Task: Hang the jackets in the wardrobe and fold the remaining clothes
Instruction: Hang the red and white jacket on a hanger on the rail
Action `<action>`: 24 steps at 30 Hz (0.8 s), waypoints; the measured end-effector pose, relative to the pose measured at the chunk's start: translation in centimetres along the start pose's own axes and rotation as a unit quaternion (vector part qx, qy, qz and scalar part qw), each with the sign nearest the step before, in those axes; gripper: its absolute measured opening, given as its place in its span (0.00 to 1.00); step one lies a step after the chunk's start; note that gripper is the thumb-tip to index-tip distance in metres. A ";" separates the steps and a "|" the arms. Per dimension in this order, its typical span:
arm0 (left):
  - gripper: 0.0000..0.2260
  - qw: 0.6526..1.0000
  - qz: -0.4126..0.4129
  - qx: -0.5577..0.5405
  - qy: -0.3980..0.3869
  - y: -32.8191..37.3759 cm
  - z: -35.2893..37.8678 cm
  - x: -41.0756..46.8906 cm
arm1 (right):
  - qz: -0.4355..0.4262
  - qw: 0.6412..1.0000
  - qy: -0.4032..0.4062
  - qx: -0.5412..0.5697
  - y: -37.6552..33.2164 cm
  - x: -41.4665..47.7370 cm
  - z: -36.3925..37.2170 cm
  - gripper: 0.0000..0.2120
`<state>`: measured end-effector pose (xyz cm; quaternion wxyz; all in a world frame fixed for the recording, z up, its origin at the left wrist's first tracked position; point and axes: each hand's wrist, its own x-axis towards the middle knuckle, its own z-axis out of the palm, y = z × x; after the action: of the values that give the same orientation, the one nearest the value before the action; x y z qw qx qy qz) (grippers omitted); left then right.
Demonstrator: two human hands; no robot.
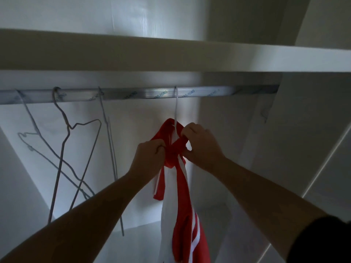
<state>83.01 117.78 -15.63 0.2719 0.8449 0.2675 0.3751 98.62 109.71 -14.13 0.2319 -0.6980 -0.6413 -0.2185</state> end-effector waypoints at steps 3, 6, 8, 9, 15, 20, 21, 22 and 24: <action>0.16 1.000 0.015 0.027 0.000 -0.6 -1.0 0.0 | -0.019 0.995 0.053 0.083 0.0 0.5 -0.5 0.09; 0.18 1.000 0.009 0.022 -0.003 -0.8 -1.8 0.5 | -0.035 0.993 0.026 0.107 0.1 1.4 -2.0 0.13; 0.16 1.000 -0.004 -0.004 -0.007 -0.9 -2.2 1.0 | -0.031 0.992 -0.012 0.118 0.5 2.5 -2.9 0.11; 0.16 1.000 -0.010 -0.015 -0.010 -0.8 -2.4 1.3 | -0.030 0.992 -0.042 0.119 0.7 3.2 -3.3 0.12; 0.19 0.996 -0.021 -0.042 -0.070 -0.8 -2.2 1.9 | 0.076 0.971 -0.103 0.201 0.9 5.4 -2.6 0.10; 0.15 0.994 -0.067 -0.029 -0.082 -1.7 -1.7 3.0 | 0.207 0.960 -0.012 0.191 1.2 4.2 0.1 0.08; 0.15 0.994 -0.080 -0.020 -0.074 -1.9 -1.4 3.2 | 0.253 0.955 -0.003 0.155 1.4 4.4 0.5 0.06; 0.14 0.993 -0.095 -0.012 -0.066 -2.0 -1.1 3.4 | 0.302 0.945 -0.008 0.124 1.4 4.8 0.8 0.09; 0.11 0.989 -0.136 -0.005 -0.052 -2.3 -0.4 4.0 | 0.364 0.926 -0.058 0.084 1.6 5.6 1.4 0.16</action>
<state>84.47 122.16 -15.00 0.3387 0.8174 0.3636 0.2913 100.66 114.84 -11.95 0.3157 -0.8728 -0.3714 -0.0234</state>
